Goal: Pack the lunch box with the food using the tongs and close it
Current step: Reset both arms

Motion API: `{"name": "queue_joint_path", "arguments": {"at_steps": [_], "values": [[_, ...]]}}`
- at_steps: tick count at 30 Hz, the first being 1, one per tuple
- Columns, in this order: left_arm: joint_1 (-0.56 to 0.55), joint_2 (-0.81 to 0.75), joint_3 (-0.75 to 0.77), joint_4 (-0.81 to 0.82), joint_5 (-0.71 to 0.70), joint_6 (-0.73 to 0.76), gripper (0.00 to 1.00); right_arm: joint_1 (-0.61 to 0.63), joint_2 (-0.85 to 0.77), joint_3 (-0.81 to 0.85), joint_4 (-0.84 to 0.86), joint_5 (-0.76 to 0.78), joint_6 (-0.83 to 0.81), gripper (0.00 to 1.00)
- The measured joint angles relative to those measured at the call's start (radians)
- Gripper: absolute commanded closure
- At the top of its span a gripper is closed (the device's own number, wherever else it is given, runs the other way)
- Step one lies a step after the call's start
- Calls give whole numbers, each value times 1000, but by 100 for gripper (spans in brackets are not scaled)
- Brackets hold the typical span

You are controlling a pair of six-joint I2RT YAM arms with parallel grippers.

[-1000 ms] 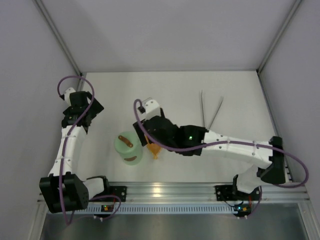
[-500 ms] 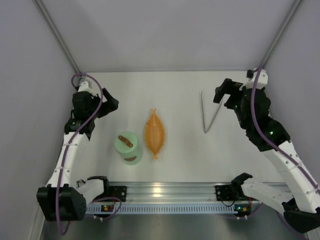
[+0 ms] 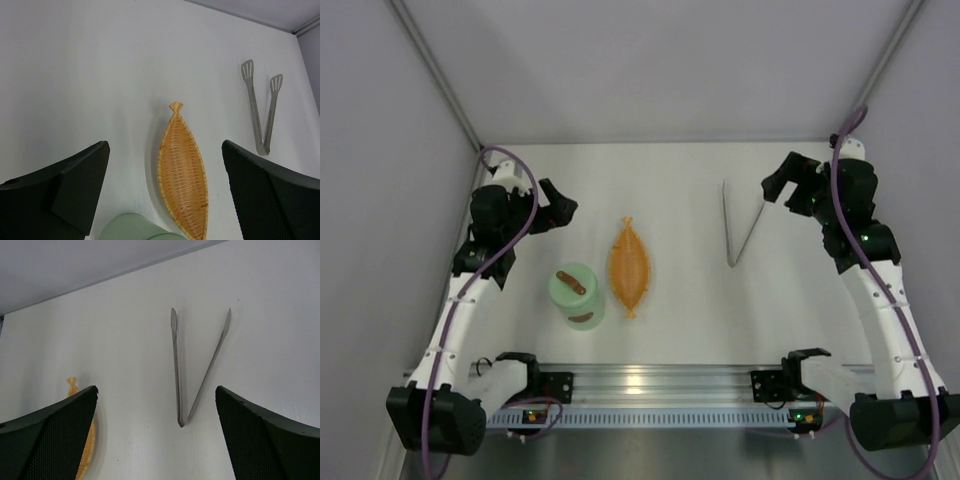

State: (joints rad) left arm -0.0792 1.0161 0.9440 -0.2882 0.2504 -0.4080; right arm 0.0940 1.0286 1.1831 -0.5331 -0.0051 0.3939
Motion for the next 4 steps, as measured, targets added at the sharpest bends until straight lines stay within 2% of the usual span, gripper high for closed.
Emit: {"name": "queue_joint_path", "arguments": {"at_steps": [4], "values": [[0, -2, -1, 6, 7, 0, 1, 0, -18, 0, 1, -45, 0, 1]]}}
